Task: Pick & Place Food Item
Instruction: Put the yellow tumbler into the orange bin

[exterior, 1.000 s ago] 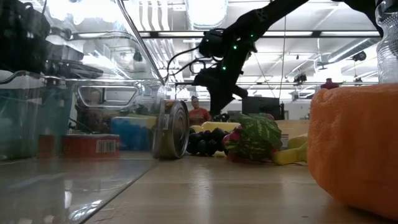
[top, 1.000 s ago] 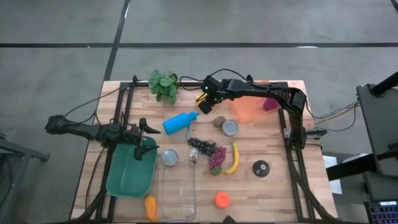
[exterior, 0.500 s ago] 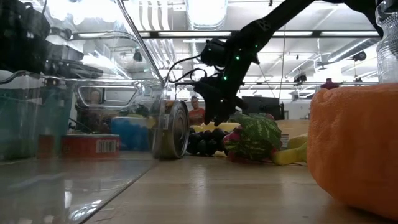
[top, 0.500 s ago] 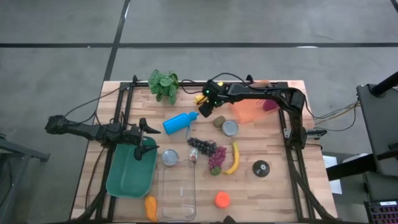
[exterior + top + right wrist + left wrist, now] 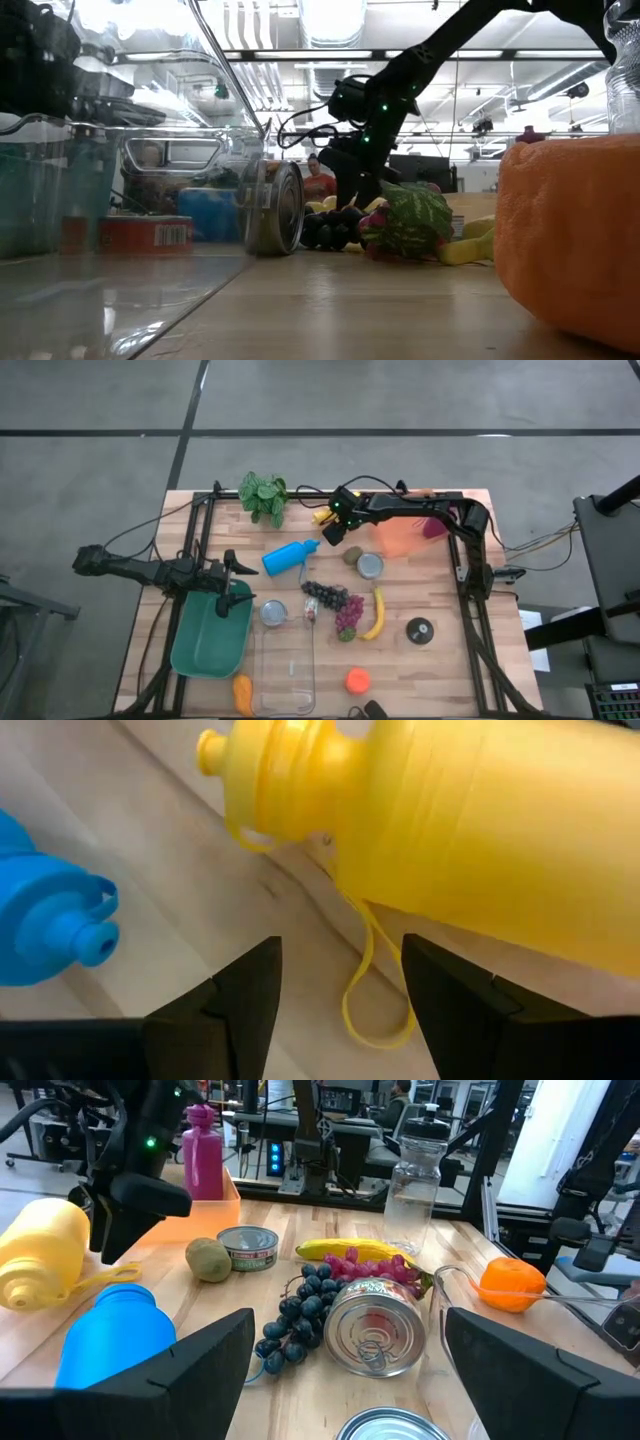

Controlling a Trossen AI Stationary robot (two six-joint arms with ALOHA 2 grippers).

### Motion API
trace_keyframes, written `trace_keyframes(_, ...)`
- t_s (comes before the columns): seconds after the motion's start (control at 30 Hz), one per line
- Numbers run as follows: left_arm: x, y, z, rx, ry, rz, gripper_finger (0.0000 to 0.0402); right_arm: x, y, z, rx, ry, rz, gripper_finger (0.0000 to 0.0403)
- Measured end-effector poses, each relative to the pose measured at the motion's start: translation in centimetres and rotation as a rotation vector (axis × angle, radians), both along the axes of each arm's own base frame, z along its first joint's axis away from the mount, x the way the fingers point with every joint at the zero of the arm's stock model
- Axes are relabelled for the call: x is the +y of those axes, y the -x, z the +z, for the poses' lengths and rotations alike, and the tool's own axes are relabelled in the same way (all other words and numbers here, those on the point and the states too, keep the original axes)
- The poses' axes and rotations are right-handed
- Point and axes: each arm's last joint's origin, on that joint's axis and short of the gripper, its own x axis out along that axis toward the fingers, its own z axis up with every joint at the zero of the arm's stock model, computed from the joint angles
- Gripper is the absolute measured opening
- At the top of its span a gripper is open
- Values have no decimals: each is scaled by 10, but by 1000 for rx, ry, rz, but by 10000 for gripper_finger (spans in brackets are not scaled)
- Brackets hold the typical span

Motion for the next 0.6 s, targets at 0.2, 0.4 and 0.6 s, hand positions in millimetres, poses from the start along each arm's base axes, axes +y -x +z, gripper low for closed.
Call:
trace_keyframes(0.2,0,0,0,0,0,0,336,-7,2,-3,-46,-19,6,205)
trace_keyframes(0.4,0,0,0,0,0,0,336,-10,4,-3,-57,-18,-1,205)
trace_keyframes(0.6,0,0,0,0,0,1,336,-11,3,-2,-67,-13,-1,205)
